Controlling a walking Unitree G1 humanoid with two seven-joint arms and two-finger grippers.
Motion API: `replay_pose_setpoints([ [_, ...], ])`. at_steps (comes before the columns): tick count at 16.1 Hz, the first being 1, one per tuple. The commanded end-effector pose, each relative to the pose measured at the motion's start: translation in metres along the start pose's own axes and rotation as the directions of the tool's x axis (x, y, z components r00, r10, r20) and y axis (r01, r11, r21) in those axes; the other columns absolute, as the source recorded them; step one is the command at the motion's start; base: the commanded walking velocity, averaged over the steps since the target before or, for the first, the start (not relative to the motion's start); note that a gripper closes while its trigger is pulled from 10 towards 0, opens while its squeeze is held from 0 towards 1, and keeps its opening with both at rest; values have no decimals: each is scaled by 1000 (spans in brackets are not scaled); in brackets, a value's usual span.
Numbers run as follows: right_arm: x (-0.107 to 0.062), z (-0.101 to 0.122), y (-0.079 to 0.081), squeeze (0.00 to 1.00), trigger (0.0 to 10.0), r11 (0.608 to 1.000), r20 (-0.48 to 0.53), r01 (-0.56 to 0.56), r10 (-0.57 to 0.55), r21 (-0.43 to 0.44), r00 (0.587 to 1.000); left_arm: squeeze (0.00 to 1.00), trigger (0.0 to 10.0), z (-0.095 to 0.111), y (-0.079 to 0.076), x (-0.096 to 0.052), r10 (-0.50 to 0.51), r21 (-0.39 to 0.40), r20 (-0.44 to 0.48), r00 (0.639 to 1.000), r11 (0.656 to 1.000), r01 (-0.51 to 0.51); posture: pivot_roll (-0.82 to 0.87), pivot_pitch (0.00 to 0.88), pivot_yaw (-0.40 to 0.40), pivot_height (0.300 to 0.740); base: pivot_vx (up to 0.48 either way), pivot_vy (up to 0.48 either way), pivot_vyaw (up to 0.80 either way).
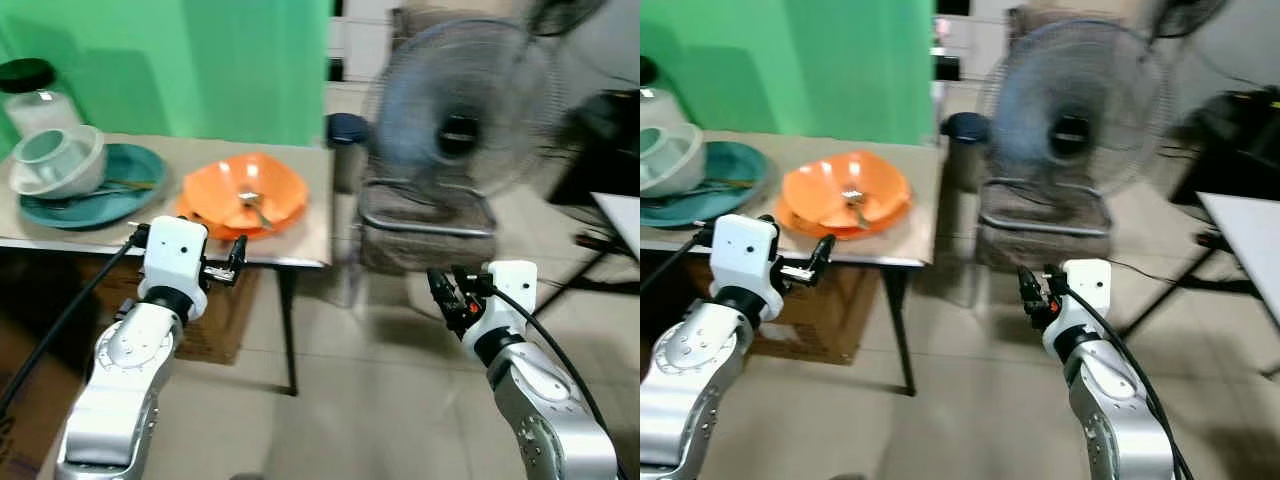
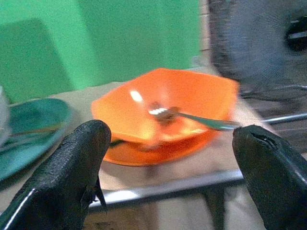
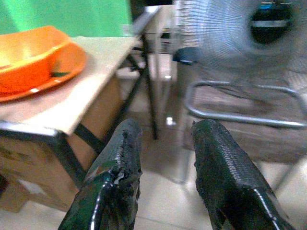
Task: Setting the table
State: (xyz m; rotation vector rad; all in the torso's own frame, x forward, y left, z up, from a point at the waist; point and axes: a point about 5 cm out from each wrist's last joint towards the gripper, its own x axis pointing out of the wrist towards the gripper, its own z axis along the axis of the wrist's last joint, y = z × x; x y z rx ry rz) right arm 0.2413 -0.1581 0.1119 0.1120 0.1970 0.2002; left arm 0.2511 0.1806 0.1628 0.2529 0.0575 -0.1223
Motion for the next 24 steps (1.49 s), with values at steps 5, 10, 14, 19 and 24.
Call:
replay_pose_setpoints([
  [5, 14, 7, 14, 0, 10000, 997, 54, -71, 69, 36, 996, 0, 10000, 1, 8, -10, -15, 39, -14, 1000, 999, 15, 196, 0, -62, 740, 331, 0, 480],
  [10, 20, 20, 2, 0, 10000, 994, 109, -79, 70, 75, 992, 0, 10000, 4, 1, -8, -86, 34, 1, 996, 996, 86, 176, 0, -60, 740, 316, 0, 0],
  [14, 22, 19, 3, 0, 10000, 991, 94, -128, 125, 26, 988, 0, 10000, 7, -4, -6, -118, 60, 14, 993, 991, 117, 177, 0, -85, 740, 299, 0, 200],
  [19, 19, 16, 1, 0, 10000, 987, 105, -125, 114, 103, 988, 0, 10000, 14, -7, -3, -167, 96, 33, 985, 982, 163, 169, 0, -67, 740, 293, 0, 480],
  [24, 19, 15, -1, 0, 10000, 989, 99, -103, 92, 111, 991, 0, 10000, 13, -9, -1, -202, 105, 29, 979, 974, 198, 159, 0, -57, 740, 293, 0, 0],
])
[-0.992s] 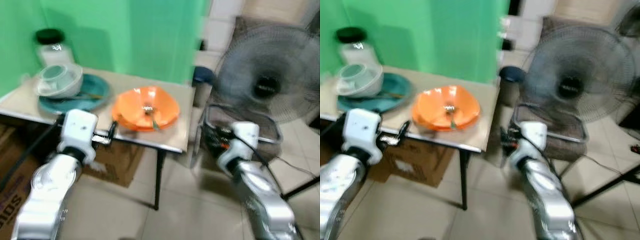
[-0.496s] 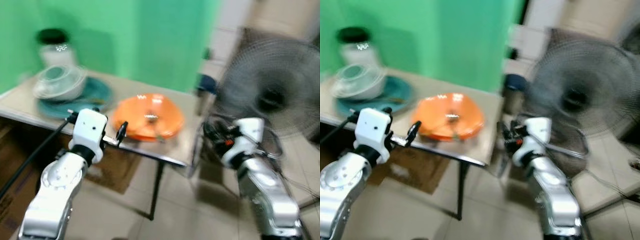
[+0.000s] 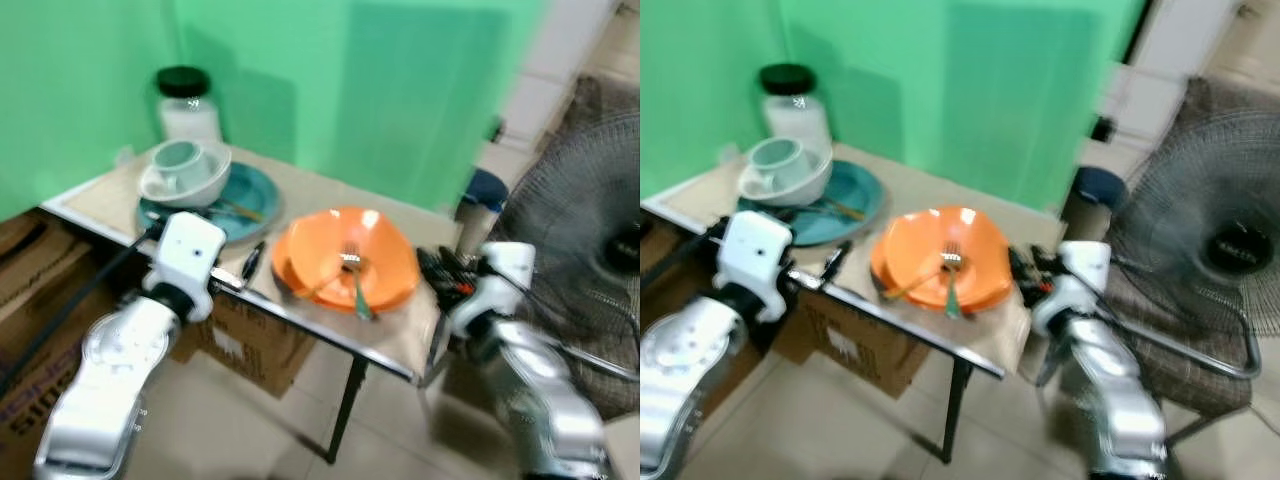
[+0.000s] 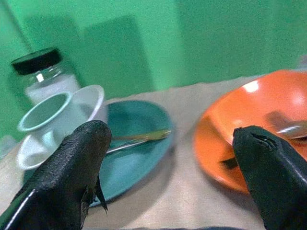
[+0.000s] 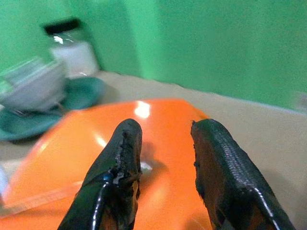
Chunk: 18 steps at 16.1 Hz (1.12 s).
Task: Setting the table
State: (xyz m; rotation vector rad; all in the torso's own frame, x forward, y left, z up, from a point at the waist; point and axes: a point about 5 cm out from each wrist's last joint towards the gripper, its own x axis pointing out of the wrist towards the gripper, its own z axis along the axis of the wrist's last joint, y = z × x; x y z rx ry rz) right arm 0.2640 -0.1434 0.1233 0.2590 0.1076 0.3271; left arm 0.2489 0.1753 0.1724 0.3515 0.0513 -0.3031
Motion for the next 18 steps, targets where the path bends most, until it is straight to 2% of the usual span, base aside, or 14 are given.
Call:
replay_pose_setpoints([
  [1, -6, 3, -12, 0, 10000, 999, 5, 51, -51, -8, 999, 0, 10000, 3, -5, 3, -34, -1, 20, 999, 999, 34, 153, 0, -50, 740, 292, 0, 0],
  [4, -9, 5, -14, 0, 10000, 998, 5, 54, -54, -11, 999, 0, 10000, 4, -8, 5, -68, 2, 23, 997, 998, 68, 142, 0, -41, 740, 286, 0, 0],
  [5, -8, 9, -15, 306, 10000, 1000, 4, 24, -24, 3, 1000, 0, 10000, 4, -12, 5, -119, 12, 38, 992, 993, 119, 136, 0, -43, 740, 0, 0, 0],
  [6, -7, 10, -15, 306, 10000, 1000, 8, 14, -14, 10, 1000, 0, 10000, 4, -12, 5, -132, 18, 37, 991, 991, 132, 136, 0, -43, 740, 0, 0, 0],
  [7, -5, 15, -19, 1000, 10000, 999, -11, -13, 13, 46, 1000, 0, 10000, 0, -9, 5, -152, 50, 29, 988, 987, 151, 125, 0, -56, 740, 0, 0, 0],
  [9, -2, 16, -20, 1000, 10000, 996, -55, -46, 51, 77, 997, 0, 10000, -2, -4, 5, -144, 58, 26, 989, 988, 142, 118, 0, -63, 740, 0, 0, 0],
  [10, 2, 13, -21, 1000, 10000, 991, -132, -79, 93, 107, 987, 0, 10000, -3, 0, 5, -140, 73, 27, 990, 988, 138, 110, 0, -73, 740, 0, 0, 0],
  [11, 10, 12, -25, 1000, 10000, 990, -190, -55, 79, 130, 979, 0, 10000, -4, 1, 4, -148, 86, 24, 989, 986, 146, 107, 0, -84, 740, 0, 0, 0],
  [13, 19, 14, -29, 1000, 10000, 988, -219, -25, 58, 150, 974, 0, 10000, -5, 1, 2, -164, 95, 21, 986, 982, 162, 106, 0, -93, 740, 0, 0, 0],
  [15, 35, 23, -30, 1000, 10000, 976, -270, -21, 80, 216, 959, 0, 10000, -6, 3, -2, -200, 111, 17, 980, 974, 197, 110, 0, -109, 740, 0, 0, 0],
  [17, 43, 24, -31, 1000, 10000, 955, -333, -14, 116, 296, 936, 0, 10000, -6, 5, -6, -222, 120, 17, 975, 968, 219, 114, 0, -117, 740, 0, 0, 0],
  [18, 45, 24, -30, 1000, 10000, 958, -368, -19, 127, 285, 921, 0, 10000, -6, 6, -8, -232, 122, 12, 973, 966, 229, 114, 0, -124, 740, 0, 0, 0],
])
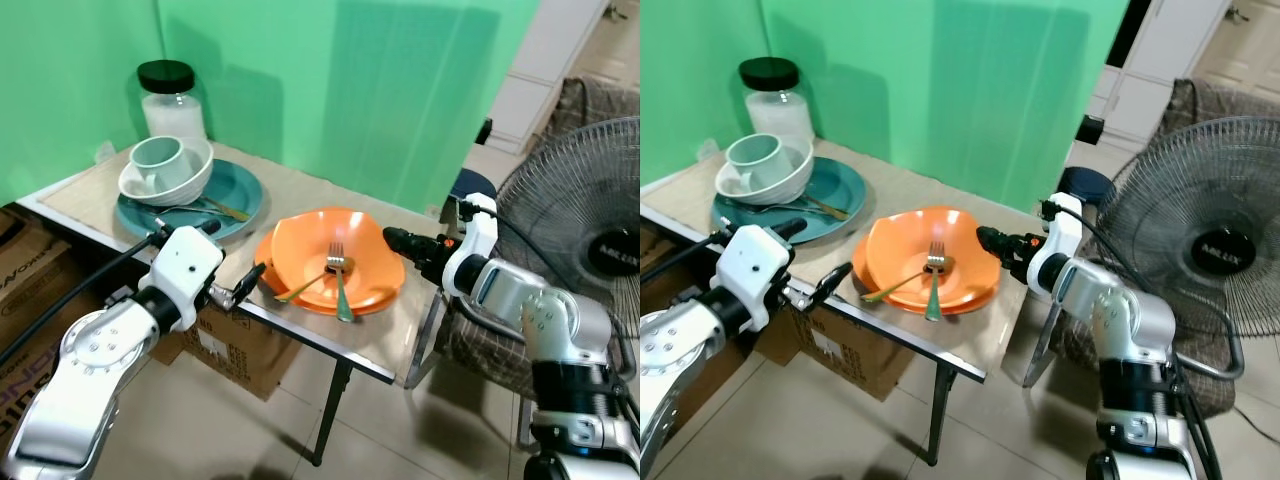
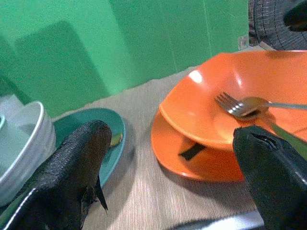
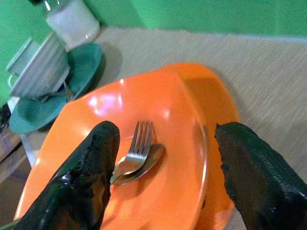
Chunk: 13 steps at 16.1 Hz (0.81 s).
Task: Setting the table
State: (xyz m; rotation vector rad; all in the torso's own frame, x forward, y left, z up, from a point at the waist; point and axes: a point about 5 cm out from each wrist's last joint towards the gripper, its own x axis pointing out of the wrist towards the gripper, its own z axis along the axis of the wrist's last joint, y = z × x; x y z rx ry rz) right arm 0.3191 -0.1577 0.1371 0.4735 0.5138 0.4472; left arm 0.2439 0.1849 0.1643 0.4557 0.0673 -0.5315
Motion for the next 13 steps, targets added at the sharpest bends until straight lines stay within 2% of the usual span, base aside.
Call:
replay_pose_setpoints([
  [1, -1, 0, -4, 1000, 10000, 1000, -49, 24, -24, -18, 999, 0, 10000, 4, 1, -2, -12, 12, 16, 1000, 1000, 12, 113, 0, -124, 740, 0, 0, 0],
  [2, 2, 0, -5, 529, 10000, 996, -96, 56, -63, -66, 993, 0, 10000, 2, 1, -4, -14, 10, 11, 1000, 1000, 14, 114, 0, -125, 740, 0, 0, 0],
  [3, 4, 3, -4, 0, 10000, 998, -78, 48, -52, -46, 996, 0, 10000, 1, 1, -5, -15, 8, 9, 1000, 1000, 14, 115, 0, -126, 740, 0, 0, 0],
  [7, 4, 9, -16, 0, 10000, 993, -45, 116, -115, 25, 992, 0, 10000, 0, 1, -6, -21, 1, 4, 1000, 1000, 21, 120, 0, -119, 740, 0, 0, 0],
  [10, 1, 3, -22, 0, 10000, 988, -110, 139, -131, 69, 985, 0, 10000, -1, -2, -4, -44, -4, 3, 999, 999, 44, 114, 0, -103, 740, 0, 0, 0],
  [11, 0, 0, -24, 0, 10000, 982, -118, 136, -120, 131, 986, 0, 10000, 0, -2, -3, -56, -5, 6, 998, 998, 56, 111, 0, -96, 740, 0, 0, 0],
  [13, 1, -3, -23, 0, 10000, 975, -129, 122, -99, 184, 987, 0, 10000, 0, -2, -2, -61, -4, 6, 998, 998, 61, 109, 0, -91, 740, 0, 0, 0],
])
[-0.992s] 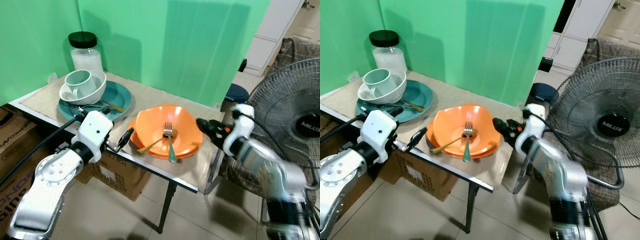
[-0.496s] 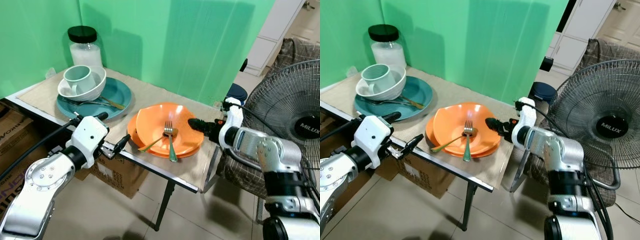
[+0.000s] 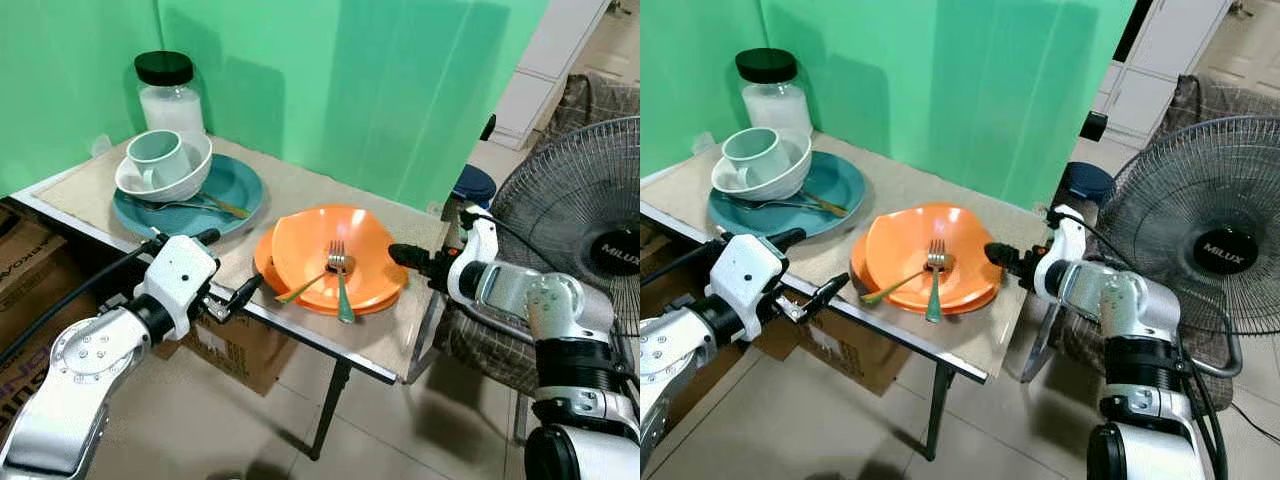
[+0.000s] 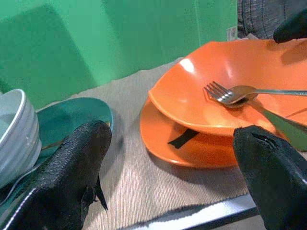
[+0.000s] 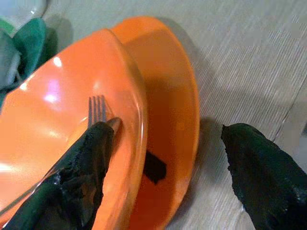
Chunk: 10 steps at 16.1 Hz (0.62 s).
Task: Setting the table
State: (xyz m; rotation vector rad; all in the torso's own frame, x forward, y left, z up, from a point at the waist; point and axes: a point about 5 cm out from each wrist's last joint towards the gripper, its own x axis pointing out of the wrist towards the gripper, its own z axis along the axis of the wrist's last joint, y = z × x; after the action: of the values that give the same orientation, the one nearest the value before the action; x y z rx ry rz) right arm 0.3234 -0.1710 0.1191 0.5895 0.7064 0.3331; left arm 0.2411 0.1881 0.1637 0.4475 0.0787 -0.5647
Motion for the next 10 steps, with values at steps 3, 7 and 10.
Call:
replay_pose_setpoints([
  [3, 2, -5, 0, 0, 2902, 997, -38, -8, 11, 75, 999, 0, 10000, 2, -2, 3, -32, 6, 8, 999, 999, 32, 109, 0, -90, 740, 0, 0, 0],
  [7, 5, -5, 3, 0, 0, 983, -62, -40, 52, 178, 997, 0, 10000, 3, -3, 3, -39, 5, 8, 999, 999, 38, 114, 0, -95, 740, 0, 0, 0],
  [10, 6, -5, 6, 0, 0, 980, -71, -56, 70, 189, 995, 0, 10000, 3, -3, 3, -37, 5, 8, 999, 999, 37, 115, 0, -99, 740, 0, 0, 0],
])
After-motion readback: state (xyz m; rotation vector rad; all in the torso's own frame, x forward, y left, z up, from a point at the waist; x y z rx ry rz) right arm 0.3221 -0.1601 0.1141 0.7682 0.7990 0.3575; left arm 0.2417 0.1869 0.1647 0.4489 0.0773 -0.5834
